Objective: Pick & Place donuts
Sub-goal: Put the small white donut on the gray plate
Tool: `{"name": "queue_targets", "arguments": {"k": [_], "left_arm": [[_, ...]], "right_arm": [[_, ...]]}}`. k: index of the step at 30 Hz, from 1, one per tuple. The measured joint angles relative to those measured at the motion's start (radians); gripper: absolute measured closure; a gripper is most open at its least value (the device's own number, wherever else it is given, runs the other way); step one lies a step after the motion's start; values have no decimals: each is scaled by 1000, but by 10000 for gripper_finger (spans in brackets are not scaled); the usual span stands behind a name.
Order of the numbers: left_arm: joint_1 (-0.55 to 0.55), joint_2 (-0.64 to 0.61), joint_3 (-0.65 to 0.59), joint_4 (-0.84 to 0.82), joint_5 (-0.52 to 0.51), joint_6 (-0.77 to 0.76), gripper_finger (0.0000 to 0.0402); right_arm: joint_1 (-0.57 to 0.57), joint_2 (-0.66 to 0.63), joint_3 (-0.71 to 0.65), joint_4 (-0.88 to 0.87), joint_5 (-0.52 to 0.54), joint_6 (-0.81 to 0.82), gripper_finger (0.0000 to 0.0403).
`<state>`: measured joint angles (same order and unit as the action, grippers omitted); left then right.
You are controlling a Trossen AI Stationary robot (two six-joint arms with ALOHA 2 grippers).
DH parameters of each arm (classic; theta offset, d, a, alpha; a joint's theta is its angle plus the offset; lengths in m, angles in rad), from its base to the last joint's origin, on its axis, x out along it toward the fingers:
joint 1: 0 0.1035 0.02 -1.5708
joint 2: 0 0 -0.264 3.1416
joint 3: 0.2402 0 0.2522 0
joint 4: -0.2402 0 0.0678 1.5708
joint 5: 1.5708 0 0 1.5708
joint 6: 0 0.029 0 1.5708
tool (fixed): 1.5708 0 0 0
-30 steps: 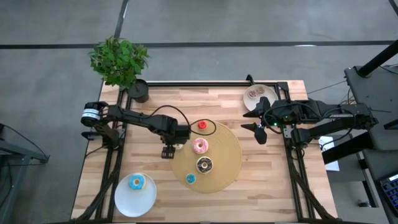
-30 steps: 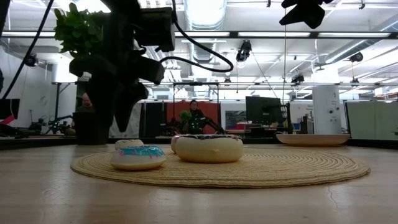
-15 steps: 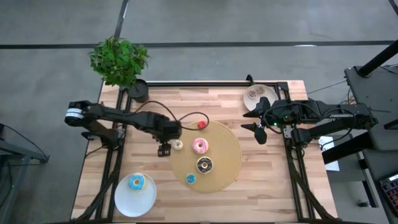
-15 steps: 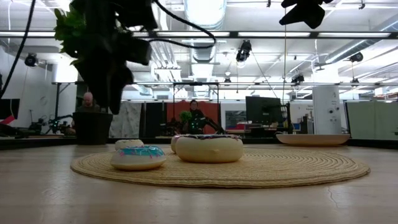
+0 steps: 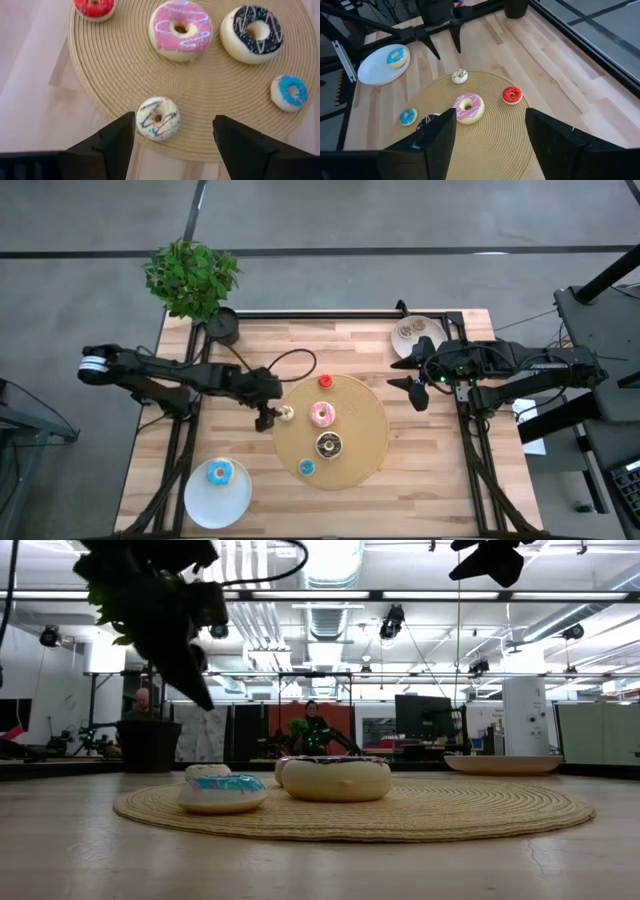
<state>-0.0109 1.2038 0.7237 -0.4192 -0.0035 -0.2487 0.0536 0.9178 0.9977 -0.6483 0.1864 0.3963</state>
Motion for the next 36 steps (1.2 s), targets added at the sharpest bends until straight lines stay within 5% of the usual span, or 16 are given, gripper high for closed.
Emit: {"name": "queue_targets", "arguments": {"k": [11, 36], "left_arm": [[0, -4, -166, 273, -2, -26, 163], [0, -4, -176, 282, -41, 63, 163]], "right_arm": [[0, 0, 0, 0, 0, 1, 175], [0, 0, 0, 0, 26, 6, 175]]}}
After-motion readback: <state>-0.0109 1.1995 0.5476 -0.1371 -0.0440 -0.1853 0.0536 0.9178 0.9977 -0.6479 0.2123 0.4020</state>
